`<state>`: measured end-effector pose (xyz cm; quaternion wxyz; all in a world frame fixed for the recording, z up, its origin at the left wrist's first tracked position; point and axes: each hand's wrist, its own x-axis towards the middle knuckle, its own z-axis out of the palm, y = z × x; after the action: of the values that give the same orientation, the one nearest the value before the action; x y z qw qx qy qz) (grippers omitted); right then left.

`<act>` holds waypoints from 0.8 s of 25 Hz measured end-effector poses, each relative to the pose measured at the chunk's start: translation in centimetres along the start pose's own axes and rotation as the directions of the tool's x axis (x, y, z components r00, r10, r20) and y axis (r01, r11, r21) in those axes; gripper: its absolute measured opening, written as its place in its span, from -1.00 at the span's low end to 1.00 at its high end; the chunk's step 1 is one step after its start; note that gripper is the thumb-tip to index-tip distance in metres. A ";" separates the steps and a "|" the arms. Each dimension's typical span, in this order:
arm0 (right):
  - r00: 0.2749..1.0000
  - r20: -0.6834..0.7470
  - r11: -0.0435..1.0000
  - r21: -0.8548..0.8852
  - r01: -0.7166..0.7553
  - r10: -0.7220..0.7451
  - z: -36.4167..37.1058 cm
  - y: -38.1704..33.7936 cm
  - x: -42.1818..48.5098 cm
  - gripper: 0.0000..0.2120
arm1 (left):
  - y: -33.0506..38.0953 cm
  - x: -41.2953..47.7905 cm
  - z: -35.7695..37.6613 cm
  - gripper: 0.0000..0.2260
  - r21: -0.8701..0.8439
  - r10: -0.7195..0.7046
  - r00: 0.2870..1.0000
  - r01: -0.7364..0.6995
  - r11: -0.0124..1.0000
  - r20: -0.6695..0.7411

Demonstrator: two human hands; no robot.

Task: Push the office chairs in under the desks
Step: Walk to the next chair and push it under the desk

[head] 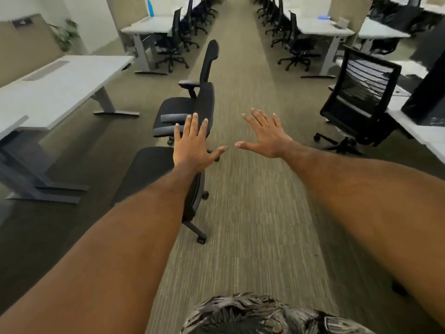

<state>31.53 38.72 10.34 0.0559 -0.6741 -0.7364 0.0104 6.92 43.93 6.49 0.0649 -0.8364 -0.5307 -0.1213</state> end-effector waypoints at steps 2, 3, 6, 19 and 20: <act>0.999 0.011 0.999 -0.001 0.037 -0.037 -0.1 1.4 3.6 -0.03 | -0.5 2.8 1.1 -0.03 -0.003 -0.048 0.999 0.048 0.999 0.019; 0.999 0.013 0.999 0.006 0.051 -0.051 -0.1 2.0 5.2 -0.03 | -0.7 4.2 1.4 -0.04 0.002 -0.059 0.998 0.059 0.998 0.026; 0.993 0.029 0.993 0.028 0.117 -0.117 0.3 4.4 9.9 -0.06 | -1.5 8.2 2.0 -0.04 0.024 -0.065 0.998 0.064 0.998 0.022; 0.881 0.050 0.881 0.072 0.467 -0.471 2.9 14.2 31.4 -0.09 | 0.7 18.3 7.8 0.00 -0.070 -0.607 0.793 0.604 0.794 -0.045; 0.856 0.067 0.859 0.046 0.510 -0.512 3.0 14.2 32.8 -0.10 | 1.9 19.0 8.3 0.01 -0.105 -0.652 0.758 0.649 0.754 -0.004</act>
<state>42.52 72.80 8.36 0.0372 -0.4529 -0.8902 0.0309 17.53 61.64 3.66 -0.0113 -0.5994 -0.7802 -0.1786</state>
